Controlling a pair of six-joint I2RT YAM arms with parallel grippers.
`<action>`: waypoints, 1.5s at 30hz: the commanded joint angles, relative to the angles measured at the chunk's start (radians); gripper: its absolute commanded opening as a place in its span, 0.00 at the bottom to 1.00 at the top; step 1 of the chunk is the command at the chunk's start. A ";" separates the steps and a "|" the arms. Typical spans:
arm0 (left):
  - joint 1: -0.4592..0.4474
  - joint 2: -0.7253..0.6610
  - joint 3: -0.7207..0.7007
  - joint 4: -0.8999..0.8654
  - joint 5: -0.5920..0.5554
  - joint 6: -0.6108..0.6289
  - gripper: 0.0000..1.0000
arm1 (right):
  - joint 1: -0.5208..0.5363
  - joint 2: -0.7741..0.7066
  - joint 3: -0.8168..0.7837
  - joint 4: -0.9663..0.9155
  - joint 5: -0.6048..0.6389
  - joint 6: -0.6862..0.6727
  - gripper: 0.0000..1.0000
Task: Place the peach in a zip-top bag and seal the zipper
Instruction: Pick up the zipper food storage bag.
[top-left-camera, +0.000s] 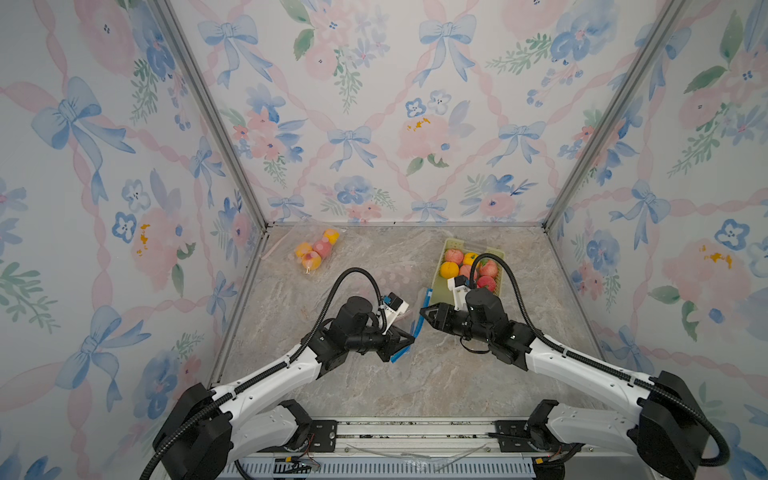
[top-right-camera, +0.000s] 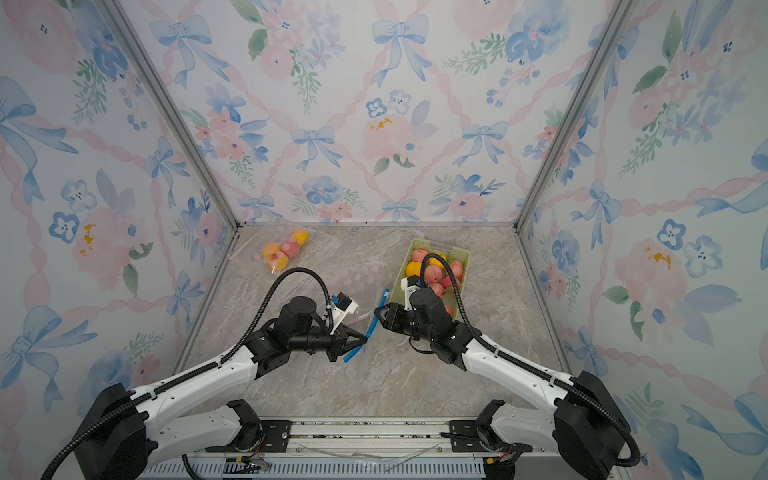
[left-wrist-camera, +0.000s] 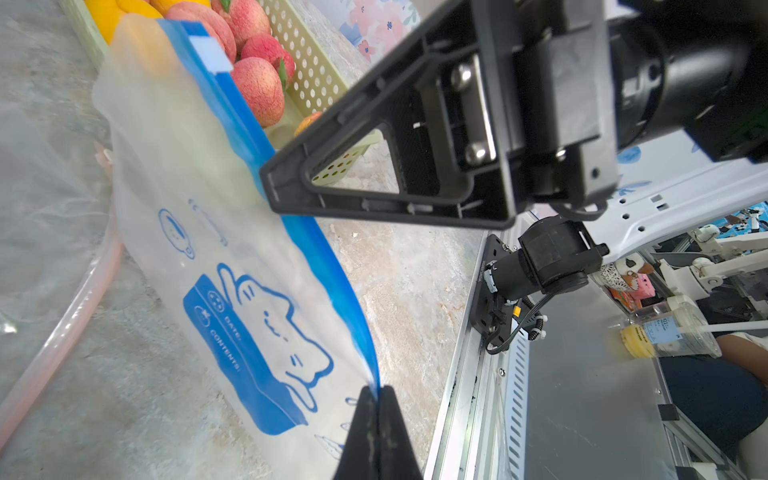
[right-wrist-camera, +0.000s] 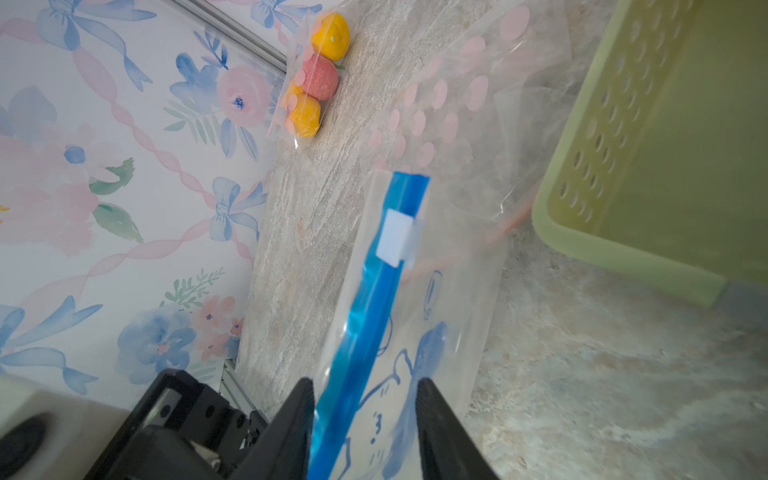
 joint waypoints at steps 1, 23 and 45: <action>0.004 0.007 0.031 -0.031 0.008 0.038 0.00 | 0.013 0.010 0.058 0.005 -0.014 -0.021 0.40; -0.110 -0.096 0.039 0.029 -0.430 0.067 0.47 | 0.155 -0.002 0.213 -0.320 0.283 0.055 0.07; -0.213 0.045 0.104 -0.021 -0.531 0.102 0.21 | 0.159 -0.012 0.217 -0.338 0.296 0.046 0.07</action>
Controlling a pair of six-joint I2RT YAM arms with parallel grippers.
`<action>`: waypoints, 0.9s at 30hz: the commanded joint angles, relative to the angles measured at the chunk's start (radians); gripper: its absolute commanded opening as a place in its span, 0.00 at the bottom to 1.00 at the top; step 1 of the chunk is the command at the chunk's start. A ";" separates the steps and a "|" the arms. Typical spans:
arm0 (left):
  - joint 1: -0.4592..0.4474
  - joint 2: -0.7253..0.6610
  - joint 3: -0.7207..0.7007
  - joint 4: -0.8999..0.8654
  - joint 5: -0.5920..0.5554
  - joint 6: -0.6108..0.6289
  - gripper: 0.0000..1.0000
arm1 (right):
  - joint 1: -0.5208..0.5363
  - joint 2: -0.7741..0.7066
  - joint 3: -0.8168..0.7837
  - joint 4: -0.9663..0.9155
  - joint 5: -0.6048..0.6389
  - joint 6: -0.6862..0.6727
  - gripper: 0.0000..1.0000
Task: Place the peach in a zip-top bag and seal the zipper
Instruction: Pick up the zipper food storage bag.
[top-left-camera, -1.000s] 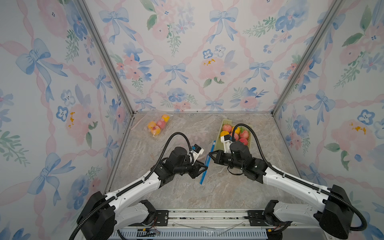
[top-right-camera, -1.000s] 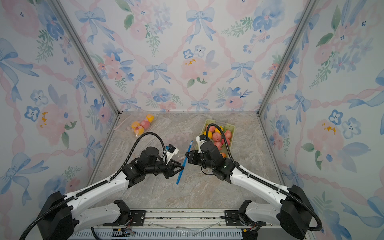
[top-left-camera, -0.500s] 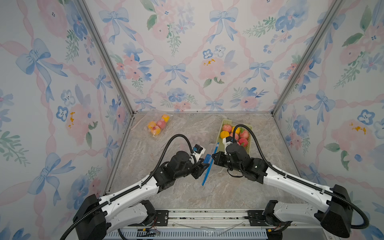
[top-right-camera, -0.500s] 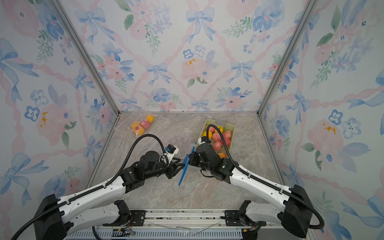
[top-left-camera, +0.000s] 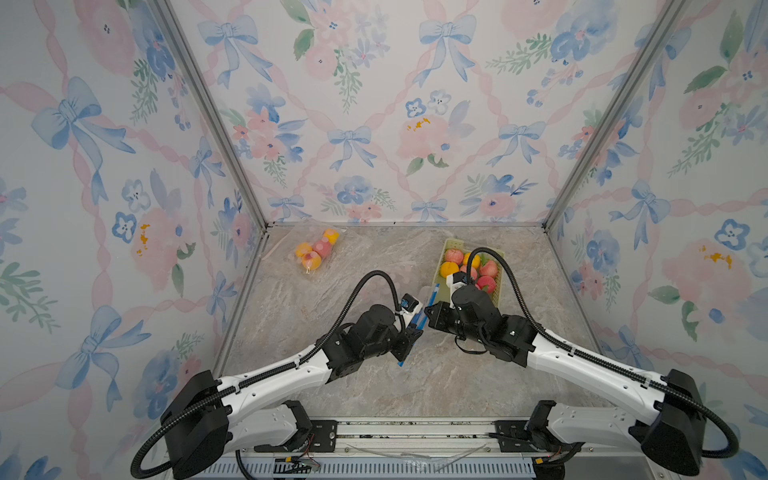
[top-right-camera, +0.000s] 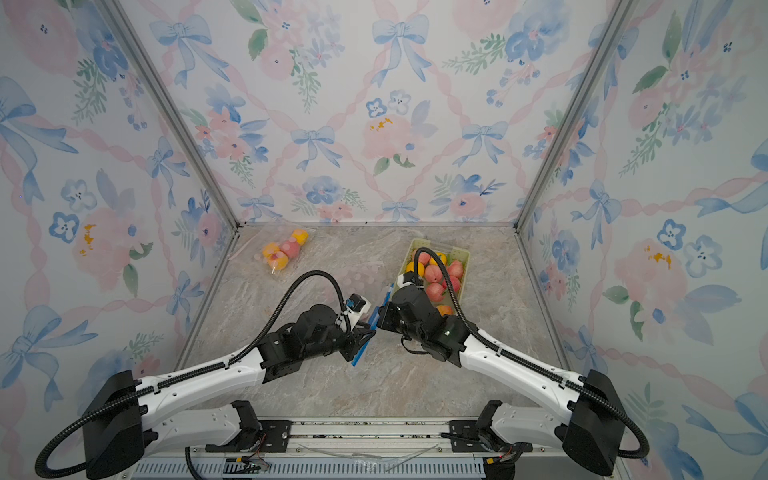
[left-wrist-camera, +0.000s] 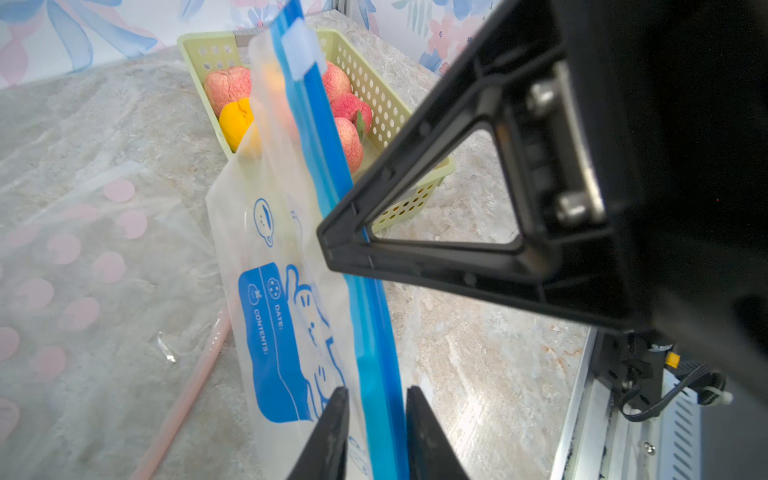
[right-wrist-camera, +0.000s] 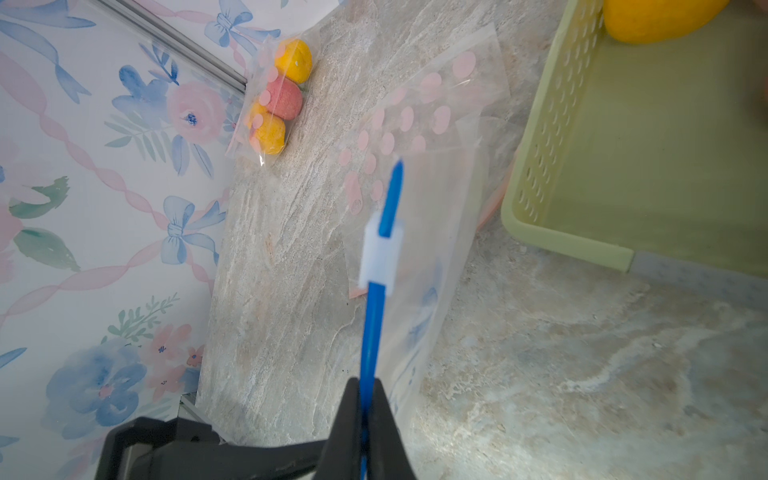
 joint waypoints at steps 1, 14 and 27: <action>-0.004 -0.004 0.018 -0.012 -0.022 0.006 0.20 | 0.014 -0.017 0.026 -0.032 0.020 -0.004 0.07; 0.000 -0.052 -0.005 -0.015 -0.024 0.000 0.29 | 0.014 -0.017 0.025 -0.037 0.020 -0.010 0.06; 0.013 -0.048 -0.005 -0.035 0.031 0.020 0.44 | 0.012 -0.013 0.027 -0.041 0.022 -0.010 0.06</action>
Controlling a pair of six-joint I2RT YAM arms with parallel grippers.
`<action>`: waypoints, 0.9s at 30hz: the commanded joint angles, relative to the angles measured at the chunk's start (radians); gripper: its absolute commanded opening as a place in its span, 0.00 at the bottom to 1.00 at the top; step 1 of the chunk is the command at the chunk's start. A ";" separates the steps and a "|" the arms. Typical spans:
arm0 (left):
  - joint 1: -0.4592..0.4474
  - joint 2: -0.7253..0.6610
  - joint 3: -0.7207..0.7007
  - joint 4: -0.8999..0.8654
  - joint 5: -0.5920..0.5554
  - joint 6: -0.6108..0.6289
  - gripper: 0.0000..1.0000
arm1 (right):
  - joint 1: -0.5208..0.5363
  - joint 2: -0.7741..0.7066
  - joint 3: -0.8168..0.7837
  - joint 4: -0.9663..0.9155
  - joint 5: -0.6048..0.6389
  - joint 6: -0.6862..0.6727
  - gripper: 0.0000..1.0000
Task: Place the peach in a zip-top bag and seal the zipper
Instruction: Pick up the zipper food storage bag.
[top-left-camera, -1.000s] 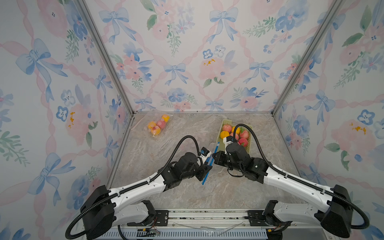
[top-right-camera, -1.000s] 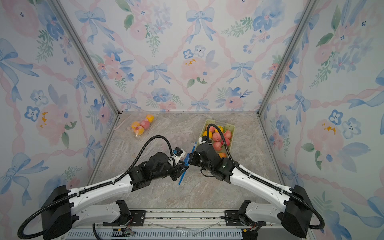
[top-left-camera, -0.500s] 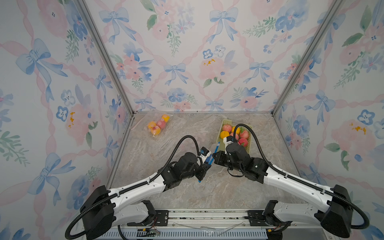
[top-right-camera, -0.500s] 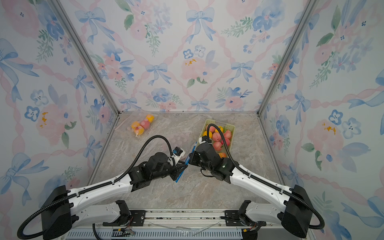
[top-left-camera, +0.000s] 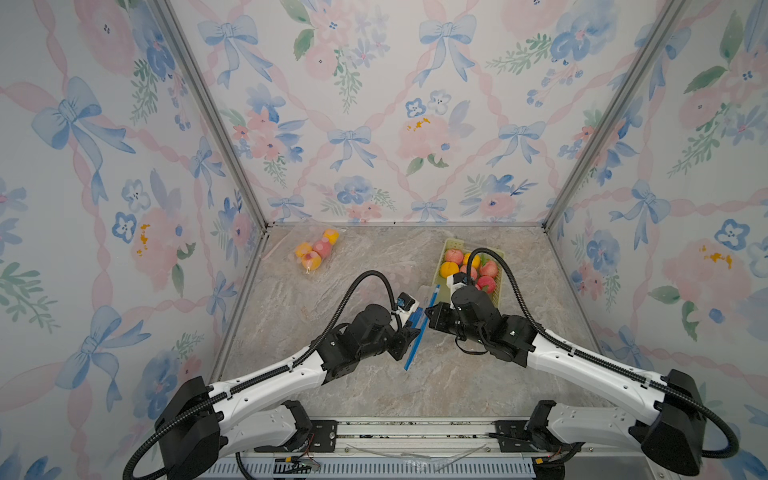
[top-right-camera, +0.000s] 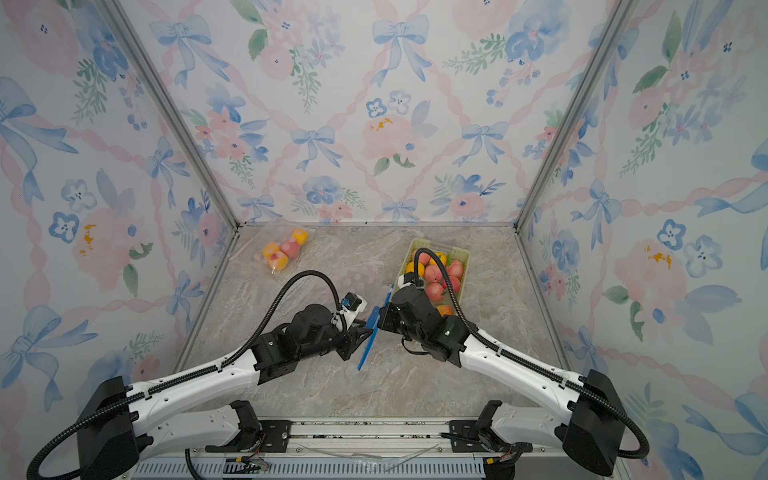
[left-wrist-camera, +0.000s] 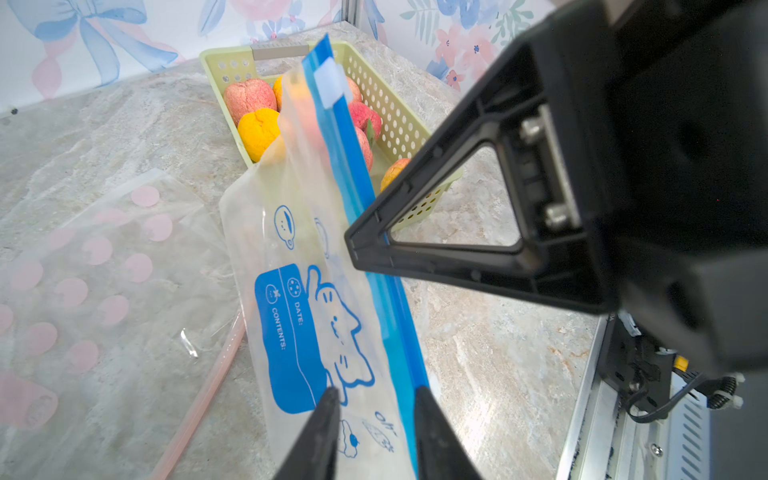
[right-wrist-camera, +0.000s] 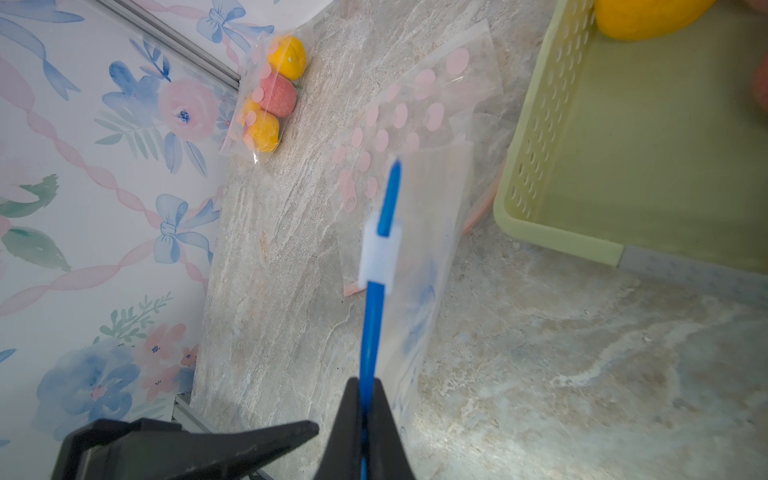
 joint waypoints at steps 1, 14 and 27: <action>0.004 -0.007 -0.006 -0.002 0.043 0.018 0.46 | 0.012 -0.013 0.026 -0.025 0.018 -0.009 0.06; -0.007 0.031 -0.012 -0.006 0.031 0.012 0.42 | 0.012 -0.019 0.020 -0.023 0.018 -0.006 0.06; -0.009 0.037 -0.012 -0.007 0.007 -0.003 0.32 | 0.011 -0.010 0.023 -0.025 0.018 -0.008 0.06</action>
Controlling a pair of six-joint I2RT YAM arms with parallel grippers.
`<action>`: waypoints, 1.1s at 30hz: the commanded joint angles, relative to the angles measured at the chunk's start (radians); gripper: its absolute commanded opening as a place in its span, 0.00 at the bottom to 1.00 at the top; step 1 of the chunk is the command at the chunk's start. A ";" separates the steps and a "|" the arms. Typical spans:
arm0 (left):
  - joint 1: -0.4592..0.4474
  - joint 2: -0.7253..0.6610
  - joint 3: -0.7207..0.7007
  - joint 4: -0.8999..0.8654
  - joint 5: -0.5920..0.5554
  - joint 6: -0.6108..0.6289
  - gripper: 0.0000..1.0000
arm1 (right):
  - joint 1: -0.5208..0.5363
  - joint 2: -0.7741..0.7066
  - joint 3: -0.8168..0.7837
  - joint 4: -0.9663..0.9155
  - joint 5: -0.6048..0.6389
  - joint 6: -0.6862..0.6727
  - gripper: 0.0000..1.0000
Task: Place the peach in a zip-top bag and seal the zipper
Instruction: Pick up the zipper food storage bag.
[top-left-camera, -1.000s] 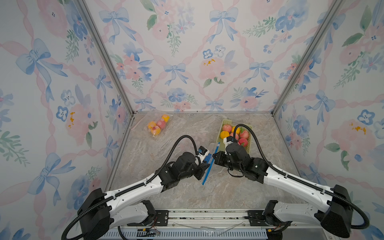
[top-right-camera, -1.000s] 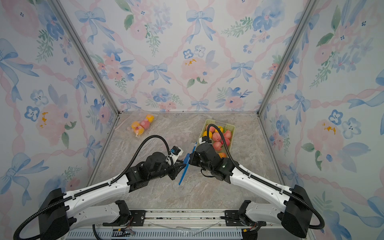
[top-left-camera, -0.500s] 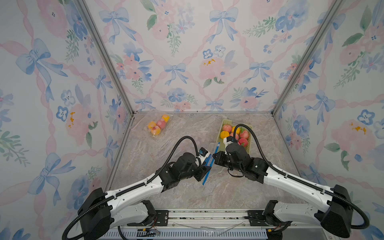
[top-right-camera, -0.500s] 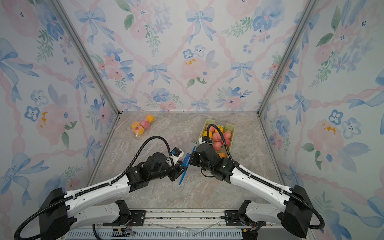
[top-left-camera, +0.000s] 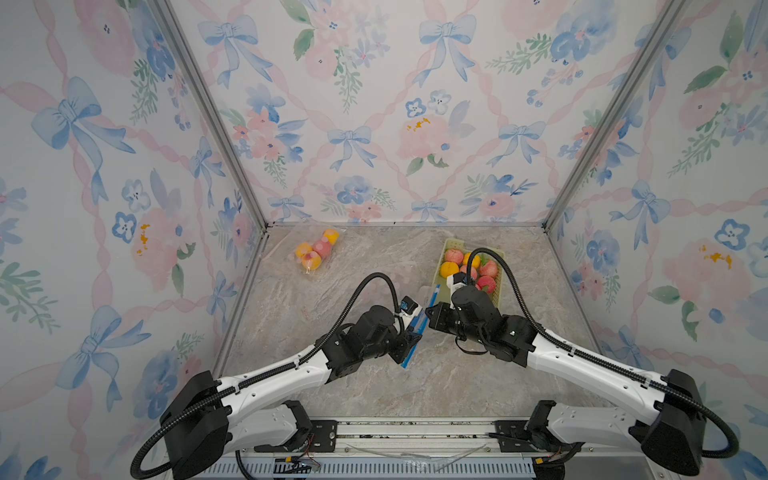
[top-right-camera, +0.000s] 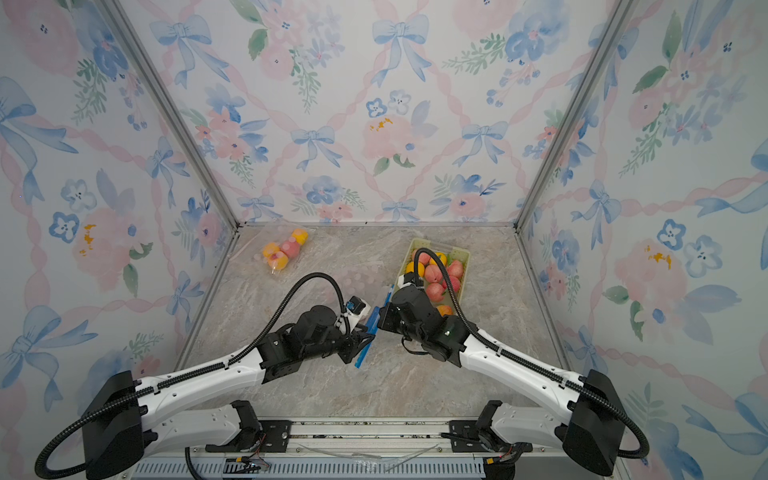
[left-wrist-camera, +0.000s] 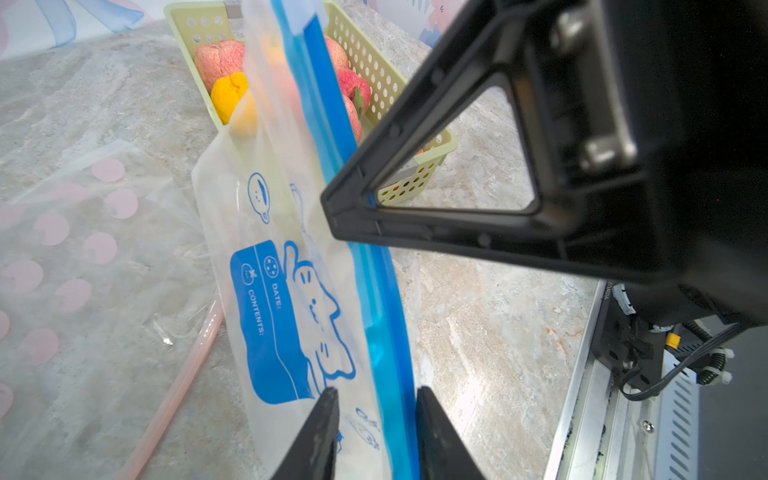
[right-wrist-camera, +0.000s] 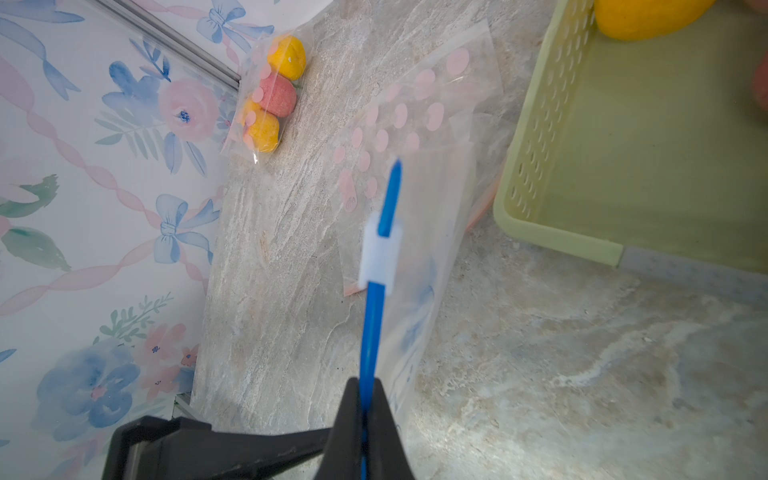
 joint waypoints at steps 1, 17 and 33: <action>-0.005 -0.006 -0.005 -0.004 -0.019 -0.005 0.32 | 0.011 -0.010 0.023 -0.026 0.018 -0.007 0.06; -0.020 0.035 0.020 0.005 0.010 0.003 0.58 | 0.011 -0.002 0.028 -0.036 0.021 -0.010 0.06; -0.020 -0.014 0.012 -0.016 -0.031 0.013 0.54 | 0.009 -0.019 0.020 -0.047 0.029 -0.013 0.05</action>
